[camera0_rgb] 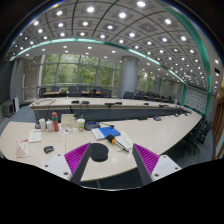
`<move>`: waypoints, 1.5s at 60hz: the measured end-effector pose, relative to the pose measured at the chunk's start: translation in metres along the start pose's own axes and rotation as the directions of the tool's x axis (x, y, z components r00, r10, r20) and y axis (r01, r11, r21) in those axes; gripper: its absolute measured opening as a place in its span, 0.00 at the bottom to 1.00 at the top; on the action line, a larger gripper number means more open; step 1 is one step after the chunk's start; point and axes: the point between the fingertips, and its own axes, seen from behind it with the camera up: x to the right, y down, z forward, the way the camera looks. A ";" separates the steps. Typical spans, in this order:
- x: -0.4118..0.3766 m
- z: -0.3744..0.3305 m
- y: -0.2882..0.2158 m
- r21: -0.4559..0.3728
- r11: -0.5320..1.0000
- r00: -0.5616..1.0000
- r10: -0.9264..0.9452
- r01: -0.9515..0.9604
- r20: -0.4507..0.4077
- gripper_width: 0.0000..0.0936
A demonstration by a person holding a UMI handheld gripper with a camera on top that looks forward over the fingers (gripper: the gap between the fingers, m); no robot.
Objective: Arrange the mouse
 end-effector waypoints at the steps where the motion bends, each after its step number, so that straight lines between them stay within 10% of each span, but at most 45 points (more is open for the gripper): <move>1: 0.000 -0.002 0.002 -0.004 1.000 1.000 0.001 -0.001 0.000 0.91; 24: -0.062 0.079 0.138 -0.126 0.992 0.998 -0.017 0.024 0.058 0.91; 42: -0.245 0.147 0.238 -0.194 0.978 0.957 -0.017 0.077 0.289 0.91; 62: -0.480 0.242 0.265 -0.215 0.973 0.885 0.028 0.082 0.465 0.92; 90: -0.596 0.365 0.252 -0.253 0.960 0.899 0.007 0.116 0.438 0.91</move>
